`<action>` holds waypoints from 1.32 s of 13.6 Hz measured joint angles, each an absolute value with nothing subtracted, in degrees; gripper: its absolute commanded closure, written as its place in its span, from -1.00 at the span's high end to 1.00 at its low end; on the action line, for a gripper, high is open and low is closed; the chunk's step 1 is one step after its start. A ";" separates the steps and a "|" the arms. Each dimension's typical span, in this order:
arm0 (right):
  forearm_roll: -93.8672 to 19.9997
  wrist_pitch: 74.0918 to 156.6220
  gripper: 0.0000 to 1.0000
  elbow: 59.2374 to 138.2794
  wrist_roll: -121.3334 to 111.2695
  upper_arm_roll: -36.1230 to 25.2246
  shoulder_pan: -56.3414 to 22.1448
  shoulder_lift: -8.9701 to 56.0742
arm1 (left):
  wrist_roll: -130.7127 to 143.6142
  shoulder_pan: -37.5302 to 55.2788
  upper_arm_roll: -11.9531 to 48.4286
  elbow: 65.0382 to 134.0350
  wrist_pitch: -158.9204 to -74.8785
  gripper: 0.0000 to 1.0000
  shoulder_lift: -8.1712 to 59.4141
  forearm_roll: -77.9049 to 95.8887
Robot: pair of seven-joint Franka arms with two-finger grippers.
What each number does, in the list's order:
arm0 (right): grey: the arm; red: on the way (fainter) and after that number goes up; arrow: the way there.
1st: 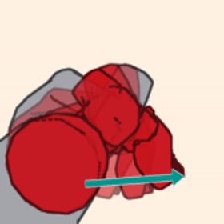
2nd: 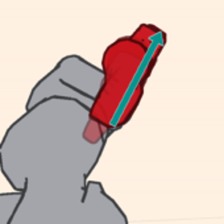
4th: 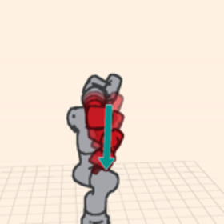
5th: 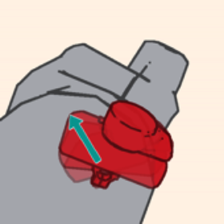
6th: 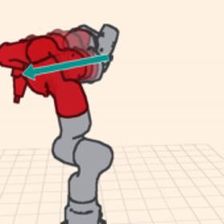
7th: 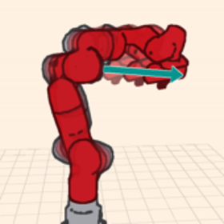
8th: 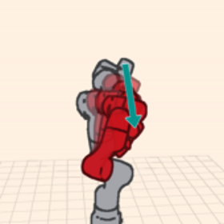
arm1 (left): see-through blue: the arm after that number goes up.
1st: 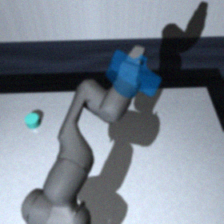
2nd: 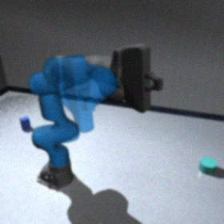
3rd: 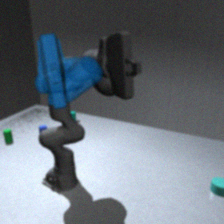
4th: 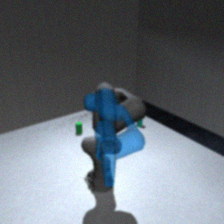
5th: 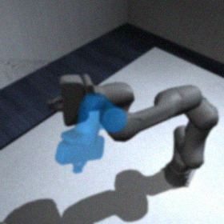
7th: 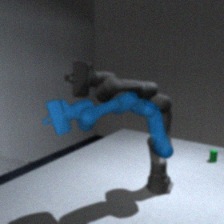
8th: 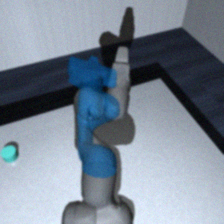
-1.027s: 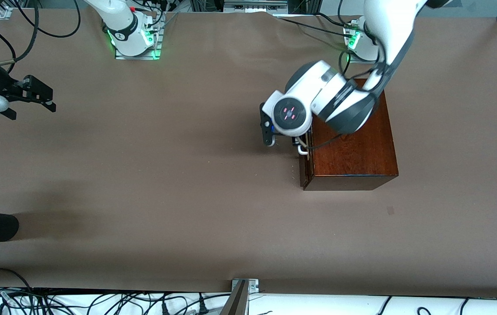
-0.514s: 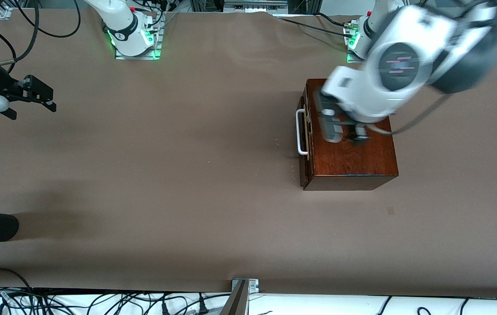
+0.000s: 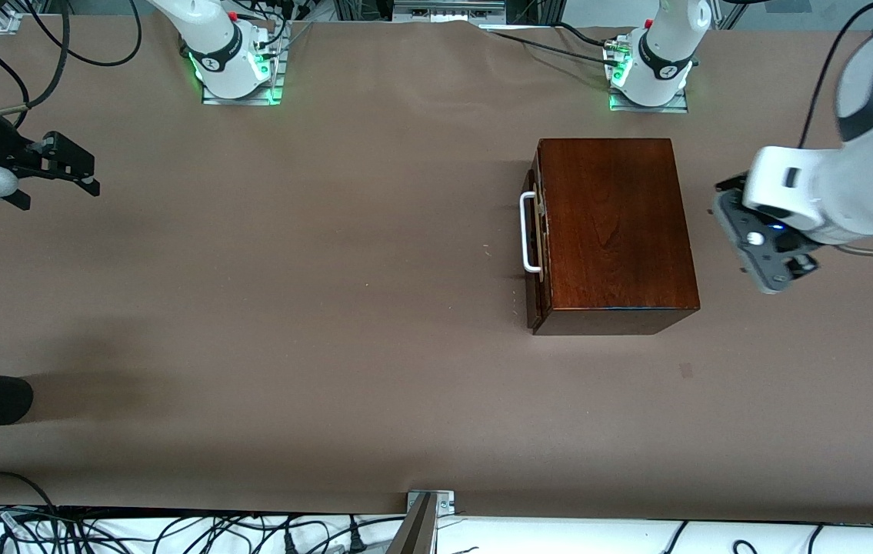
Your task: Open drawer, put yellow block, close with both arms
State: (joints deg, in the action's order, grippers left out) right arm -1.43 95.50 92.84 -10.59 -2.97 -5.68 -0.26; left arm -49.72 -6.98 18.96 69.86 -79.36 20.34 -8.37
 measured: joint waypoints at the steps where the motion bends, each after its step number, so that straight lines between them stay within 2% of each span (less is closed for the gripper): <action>1: -1.43 95.41 1.00 92.84 -10.59 -2.80 -5.81 -0.28 | -48.45 -5.99 16.65 70.67 -81.34 1.00 19.00 -8.37; 3: -1.43 95.14 1.00 92.83 -10.59 -2.74 -6.03 -0.31 | -41.30 -3.20 12.18 74.65 -85.59 1.00 14.99 -8.16; 6: -1.43 94.99 1.00 92.82 -10.59 -2.75 -6.05 -0.32 | -24.73 1.67 6.22 82.80 -87.63 1.00 8.13 -7.78; 8: -1.43 94.98 1.00 92.81 -10.59 -2.74 -6.05 -0.32 | -16.86 2.91 3.93 86.59 -89.01 1.00 4.71 -7.04; 11: -1.43 94.94 1.00 92.80 -10.59 -2.74 -6.07 -0.32 | -9.50 2.98 0.78 93.06 -97.10 1.00 0.25 -2.97; 14: -1.43 94.92 1.00 92.79 -10.59 -1.55 -6.12 -0.33 | -4.44 2.88 -0.58 97.62 -99.95 1.00 -2.34 -1.35; 18: -1.38 93.16 1.00 92.77 -8.81 -0.74 -6.15 -0.37 | -2.77 2.87 -0.50 98.60 -98.40 1.00 -2.46 -1.30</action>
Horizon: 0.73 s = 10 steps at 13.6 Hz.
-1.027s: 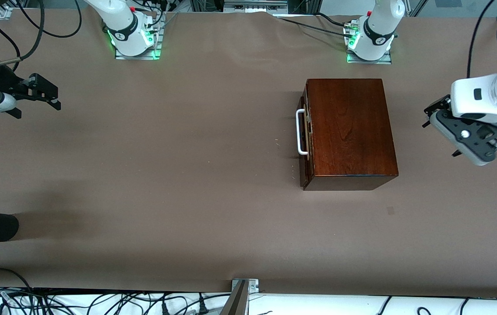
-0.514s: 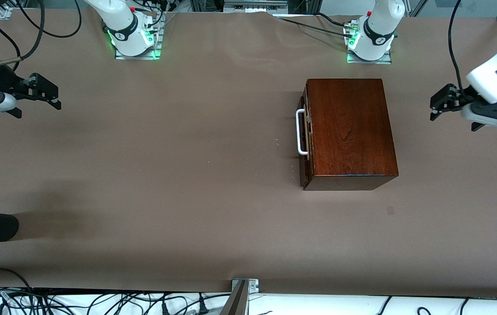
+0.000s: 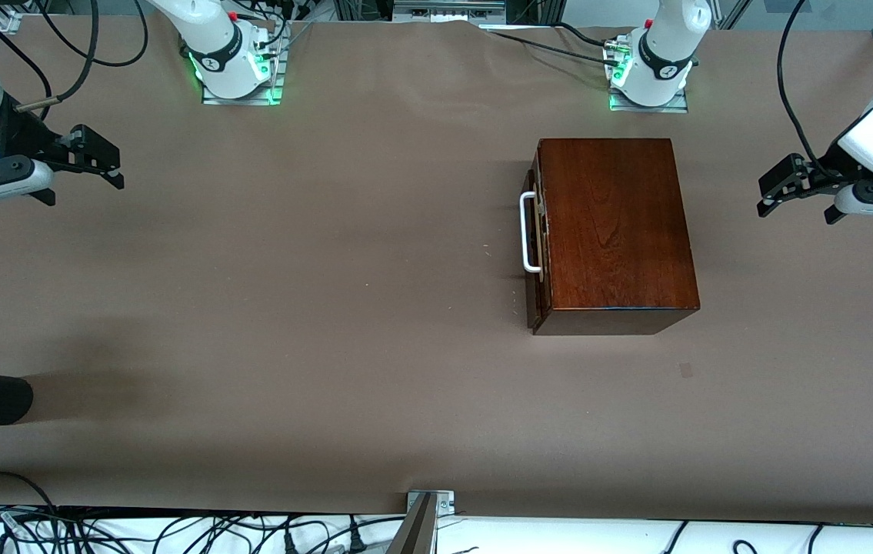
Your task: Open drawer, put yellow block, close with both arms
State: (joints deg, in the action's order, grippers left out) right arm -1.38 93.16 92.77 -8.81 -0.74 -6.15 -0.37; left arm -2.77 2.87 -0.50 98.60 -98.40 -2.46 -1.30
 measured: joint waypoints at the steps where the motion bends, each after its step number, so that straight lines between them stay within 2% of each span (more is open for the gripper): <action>1: -1.35 92.68 1.00 92.77 -8.36 -0.83 -6.14 -0.37 | -2.71 2.87 -0.42 98.57 -97.78 1.00 -2.44 -1.30; 10: -1.30 92.61 1.00 92.66 -8.09 -2.26 -6.06 -0.37 | -2.67 2.87 -0.06 97.61 -96.77 1.00 -1.88 -1.30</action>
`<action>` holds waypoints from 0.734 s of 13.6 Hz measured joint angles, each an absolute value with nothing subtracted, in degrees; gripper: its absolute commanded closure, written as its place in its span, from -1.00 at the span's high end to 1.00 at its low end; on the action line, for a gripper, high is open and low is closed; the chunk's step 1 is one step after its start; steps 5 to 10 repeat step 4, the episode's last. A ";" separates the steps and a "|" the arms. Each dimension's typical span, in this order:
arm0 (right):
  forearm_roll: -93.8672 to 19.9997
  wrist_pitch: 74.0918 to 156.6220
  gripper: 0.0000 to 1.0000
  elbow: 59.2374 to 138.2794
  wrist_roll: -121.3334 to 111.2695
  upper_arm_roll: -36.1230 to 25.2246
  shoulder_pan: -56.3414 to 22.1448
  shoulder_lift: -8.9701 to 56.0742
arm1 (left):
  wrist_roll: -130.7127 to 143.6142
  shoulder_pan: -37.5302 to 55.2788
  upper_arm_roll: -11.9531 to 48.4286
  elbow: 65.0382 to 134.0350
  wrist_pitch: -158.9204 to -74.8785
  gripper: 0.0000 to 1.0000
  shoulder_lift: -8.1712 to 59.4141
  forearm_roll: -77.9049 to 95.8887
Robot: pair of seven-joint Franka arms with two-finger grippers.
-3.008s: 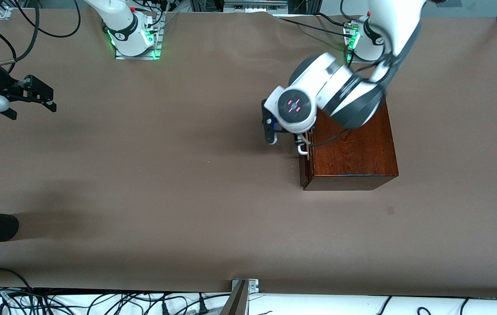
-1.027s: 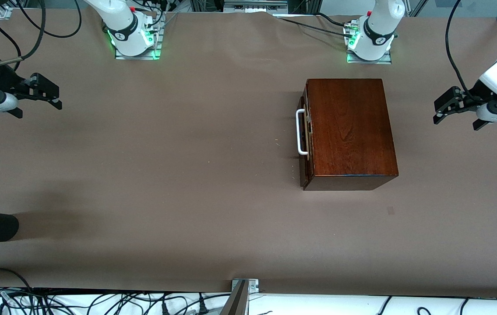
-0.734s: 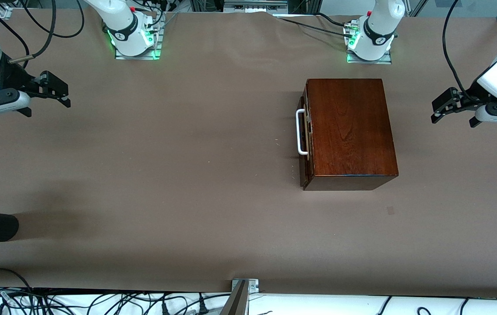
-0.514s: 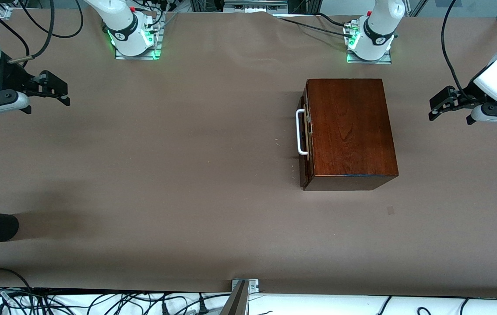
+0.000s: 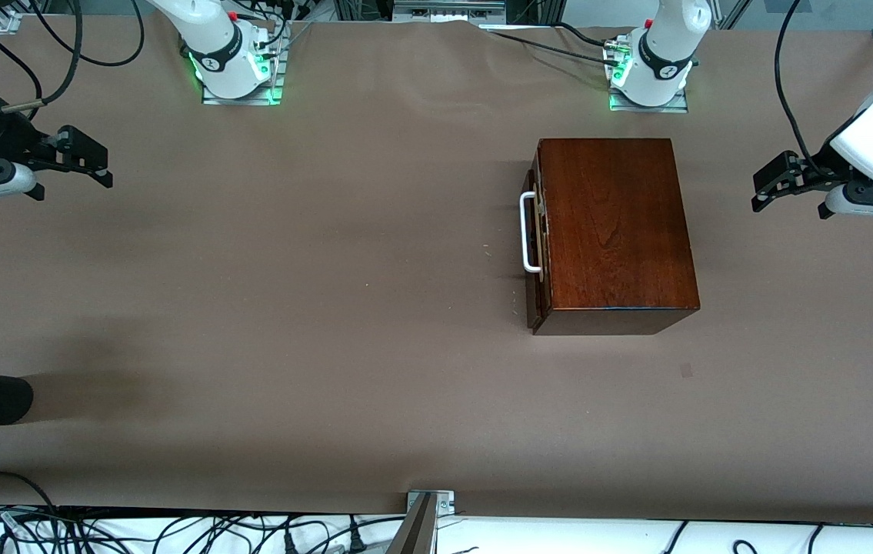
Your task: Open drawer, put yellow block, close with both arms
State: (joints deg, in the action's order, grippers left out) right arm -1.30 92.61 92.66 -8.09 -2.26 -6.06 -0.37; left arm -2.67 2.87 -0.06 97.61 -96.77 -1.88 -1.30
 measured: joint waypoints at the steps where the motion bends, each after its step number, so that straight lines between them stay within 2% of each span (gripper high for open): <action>1: -1.30 92.61 1.00 92.66 -8.09 -2.26 -6.06 -0.37 | -2.67 2.87 -0.05 97.54 -96.76 1.00 -1.76 -1.30; 10: -1.30 92.61 1.00 92.66 -8.09 -2.26 -6.06 -0.37 | -2.67 2.87 -0.04 97.50 -96.75 1.00 -1.68 -1.30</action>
